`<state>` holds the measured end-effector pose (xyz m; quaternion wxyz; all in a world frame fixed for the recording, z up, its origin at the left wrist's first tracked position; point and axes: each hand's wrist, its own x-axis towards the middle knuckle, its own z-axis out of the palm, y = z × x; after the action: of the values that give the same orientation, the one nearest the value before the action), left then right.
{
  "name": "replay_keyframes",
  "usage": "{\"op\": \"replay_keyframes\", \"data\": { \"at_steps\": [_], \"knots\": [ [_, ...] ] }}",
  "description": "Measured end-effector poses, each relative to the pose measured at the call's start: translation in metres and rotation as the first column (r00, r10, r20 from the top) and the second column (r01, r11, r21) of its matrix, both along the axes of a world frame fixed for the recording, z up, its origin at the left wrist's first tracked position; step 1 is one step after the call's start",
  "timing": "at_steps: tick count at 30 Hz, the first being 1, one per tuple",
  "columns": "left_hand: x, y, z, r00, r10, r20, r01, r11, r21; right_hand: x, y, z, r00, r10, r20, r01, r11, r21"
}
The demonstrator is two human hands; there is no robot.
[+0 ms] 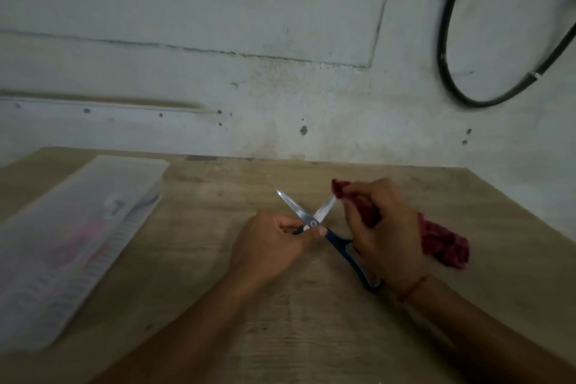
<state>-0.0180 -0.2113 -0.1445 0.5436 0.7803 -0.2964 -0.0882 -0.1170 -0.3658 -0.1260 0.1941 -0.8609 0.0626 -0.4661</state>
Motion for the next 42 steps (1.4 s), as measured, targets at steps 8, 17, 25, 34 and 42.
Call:
{"op": "replay_keyframes", "data": {
  "at_steps": [8,17,25,34,42],
  "knots": [
    [-0.006,0.006,-0.003,0.991,-0.057,-0.125,0.043,0.993,-0.114,-0.005,0.015,-0.017,0.991,0.123,-0.049,-0.13,0.973,-0.189],
    [0.005,0.025,0.014,0.907,-0.305,-0.291,0.278,0.952,-0.131,-0.007,0.018,-0.019,0.987,0.098,-0.124,-0.136,0.925,-0.355],
    [-0.005,0.02,0.009,0.893,-0.298,-0.336,0.243,0.95,-0.195,-0.016,0.02,-0.008,0.941,0.013,-0.337,-0.16,0.897,-0.413],
    [-0.001,0.014,0.002,0.933,-0.261,-0.247,0.229,0.961,-0.152,-0.013,0.007,0.004,0.922,-0.209,-0.326,-0.079,0.724,-0.685],
    [0.0,0.011,0.0,0.948,-0.239,-0.211,0.224,0.97,-0.093,0.002,-0.005,0.009,0.886,-0.321,-0.334,0.034,0.764,-0.644]
  ]
}}
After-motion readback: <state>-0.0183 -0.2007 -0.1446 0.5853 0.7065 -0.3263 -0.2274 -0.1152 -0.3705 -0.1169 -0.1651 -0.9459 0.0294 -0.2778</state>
